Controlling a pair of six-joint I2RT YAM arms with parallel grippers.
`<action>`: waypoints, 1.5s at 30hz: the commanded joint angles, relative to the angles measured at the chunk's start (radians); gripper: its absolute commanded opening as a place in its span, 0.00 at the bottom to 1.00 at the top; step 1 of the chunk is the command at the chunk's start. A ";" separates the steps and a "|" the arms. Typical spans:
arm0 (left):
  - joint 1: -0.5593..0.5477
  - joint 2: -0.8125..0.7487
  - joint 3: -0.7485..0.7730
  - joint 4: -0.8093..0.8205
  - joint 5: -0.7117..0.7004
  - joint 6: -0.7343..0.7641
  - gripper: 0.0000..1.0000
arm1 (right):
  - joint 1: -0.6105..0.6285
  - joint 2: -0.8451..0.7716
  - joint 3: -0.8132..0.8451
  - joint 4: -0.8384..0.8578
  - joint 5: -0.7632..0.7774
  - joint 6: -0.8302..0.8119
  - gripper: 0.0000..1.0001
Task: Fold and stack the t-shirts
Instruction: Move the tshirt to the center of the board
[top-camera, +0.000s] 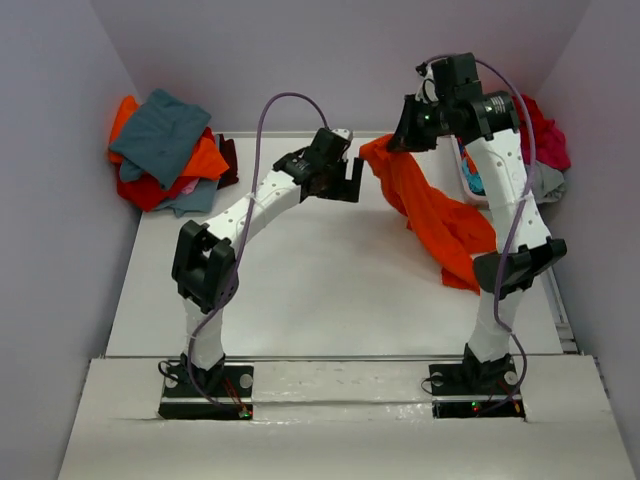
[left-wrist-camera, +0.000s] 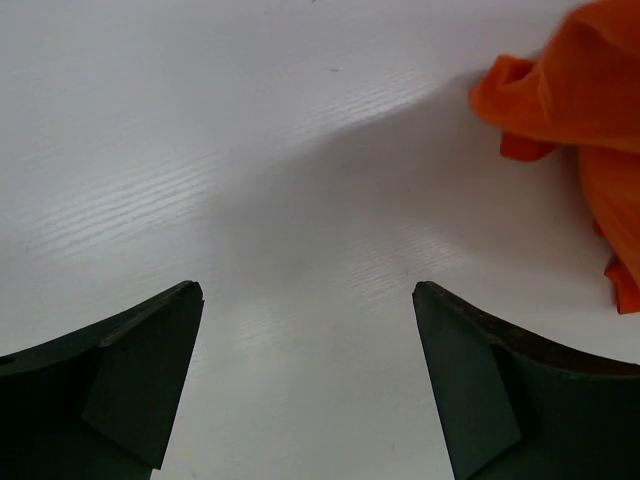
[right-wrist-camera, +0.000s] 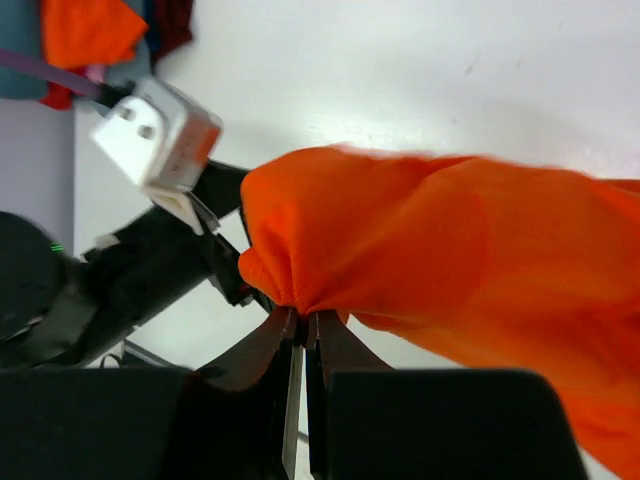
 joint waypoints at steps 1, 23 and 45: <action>0.040 -0.184 -0.106 0.090 -0.063 -0.068 0.99 | -0.031 -0.111 0.155 0.043 0.005 0.003 0.07; -0.001 -0.602 -0.104 0.247 -0.500 0.022 0.99 | 0.044 -0.293 -0.005 0.252 -0.023 -0.017 0.07; -0.001 -0.622 -0.203 0.245 -0.522 -0.020 0.99 | 0.184 -0.125 0.197 0.304 0.001 -0.063 0.07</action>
